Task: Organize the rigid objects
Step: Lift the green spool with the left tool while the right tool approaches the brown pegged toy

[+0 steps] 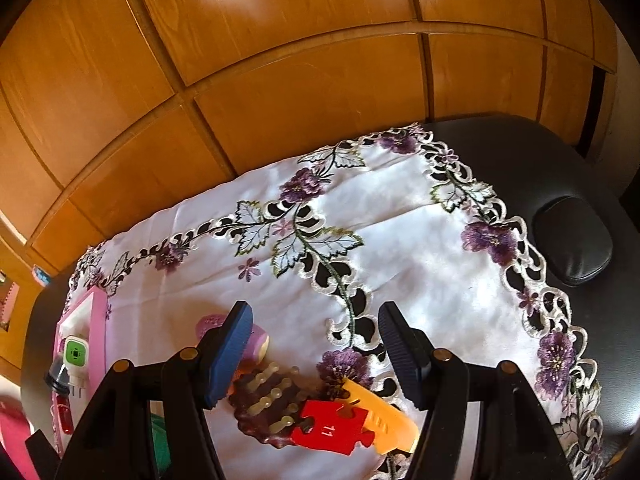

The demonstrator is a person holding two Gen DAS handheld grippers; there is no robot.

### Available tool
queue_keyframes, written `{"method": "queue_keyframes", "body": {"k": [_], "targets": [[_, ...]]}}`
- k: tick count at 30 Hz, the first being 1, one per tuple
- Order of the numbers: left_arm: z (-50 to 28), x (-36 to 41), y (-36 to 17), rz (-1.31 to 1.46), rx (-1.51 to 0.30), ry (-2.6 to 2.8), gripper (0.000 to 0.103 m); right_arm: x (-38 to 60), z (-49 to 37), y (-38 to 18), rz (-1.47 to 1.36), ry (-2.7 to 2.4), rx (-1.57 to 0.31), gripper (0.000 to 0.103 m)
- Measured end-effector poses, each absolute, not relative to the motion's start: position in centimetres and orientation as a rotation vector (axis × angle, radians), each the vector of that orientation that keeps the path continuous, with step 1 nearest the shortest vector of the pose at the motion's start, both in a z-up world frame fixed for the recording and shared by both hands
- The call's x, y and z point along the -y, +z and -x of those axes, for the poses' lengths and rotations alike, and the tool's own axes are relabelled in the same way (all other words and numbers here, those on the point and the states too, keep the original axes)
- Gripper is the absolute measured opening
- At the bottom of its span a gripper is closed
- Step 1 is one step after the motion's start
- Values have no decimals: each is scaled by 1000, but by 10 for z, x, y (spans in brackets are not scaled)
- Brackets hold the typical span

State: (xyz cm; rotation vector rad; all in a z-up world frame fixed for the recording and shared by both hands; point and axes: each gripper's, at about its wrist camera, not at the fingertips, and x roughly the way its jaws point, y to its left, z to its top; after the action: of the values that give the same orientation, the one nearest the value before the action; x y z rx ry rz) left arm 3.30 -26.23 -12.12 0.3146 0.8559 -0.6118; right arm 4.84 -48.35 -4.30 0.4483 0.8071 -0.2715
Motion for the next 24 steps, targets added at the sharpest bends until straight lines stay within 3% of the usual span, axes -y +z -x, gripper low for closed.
{"method": "queue_keyframes", "body": {"k": [24], "targets": [[-32,264,-119,-329,-864,-598,30,478,-54,-50,-435,-235,-850,66]]}}
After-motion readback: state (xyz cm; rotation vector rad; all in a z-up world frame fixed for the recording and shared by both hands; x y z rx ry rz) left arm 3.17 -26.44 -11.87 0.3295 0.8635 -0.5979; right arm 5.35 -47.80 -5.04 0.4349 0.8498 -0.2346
